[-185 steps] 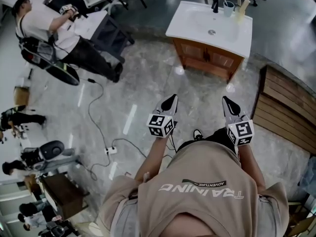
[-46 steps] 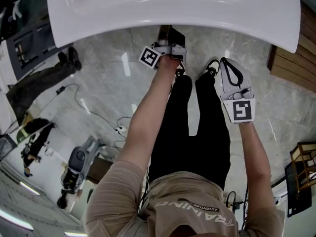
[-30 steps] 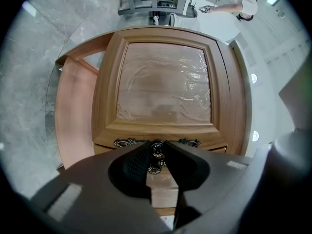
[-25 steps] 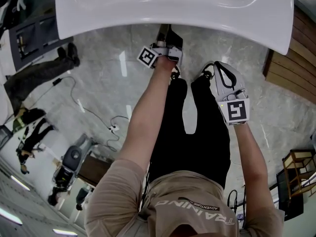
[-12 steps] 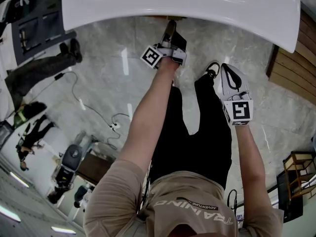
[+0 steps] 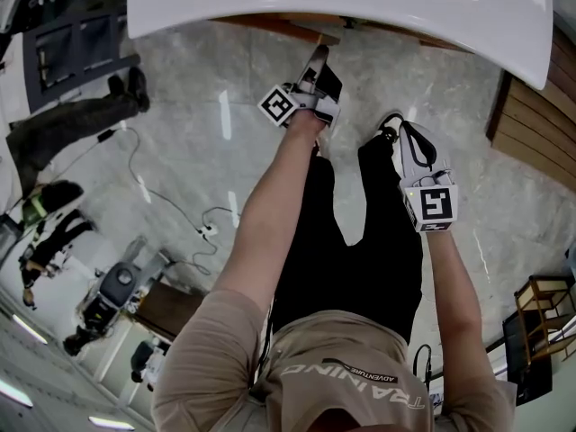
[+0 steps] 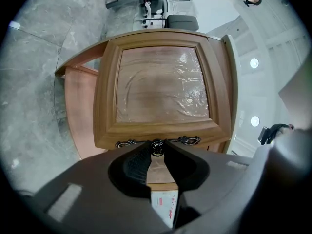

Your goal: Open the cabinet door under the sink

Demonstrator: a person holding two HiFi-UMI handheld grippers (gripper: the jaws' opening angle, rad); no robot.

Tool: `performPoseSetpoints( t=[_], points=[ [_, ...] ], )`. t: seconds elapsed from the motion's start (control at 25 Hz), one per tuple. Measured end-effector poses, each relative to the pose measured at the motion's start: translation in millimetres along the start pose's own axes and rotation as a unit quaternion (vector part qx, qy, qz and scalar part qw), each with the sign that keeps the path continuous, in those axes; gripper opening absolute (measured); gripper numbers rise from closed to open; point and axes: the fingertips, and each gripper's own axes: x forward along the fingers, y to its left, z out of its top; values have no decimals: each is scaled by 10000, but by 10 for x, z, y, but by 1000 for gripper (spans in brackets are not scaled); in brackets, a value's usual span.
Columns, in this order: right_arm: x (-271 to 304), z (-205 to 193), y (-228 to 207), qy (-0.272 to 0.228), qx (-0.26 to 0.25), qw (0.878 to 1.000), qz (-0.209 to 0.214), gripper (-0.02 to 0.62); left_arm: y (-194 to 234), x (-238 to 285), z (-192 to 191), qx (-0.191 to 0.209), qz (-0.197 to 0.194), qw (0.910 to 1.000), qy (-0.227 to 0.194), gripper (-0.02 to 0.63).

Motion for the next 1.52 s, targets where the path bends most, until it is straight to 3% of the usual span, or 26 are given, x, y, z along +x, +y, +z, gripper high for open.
performPoseSetpoints(
  t=[0.84,1.52],
  points=[
    [126,-5,769,-14,91,9998,-197,2,-52,-494,15,-12,-29,9942,1077,97],
    [366,-95,1442,185,-13,9998,12,2,-12,-1021,109,-242,21,9883,1506,97]
  ],
)
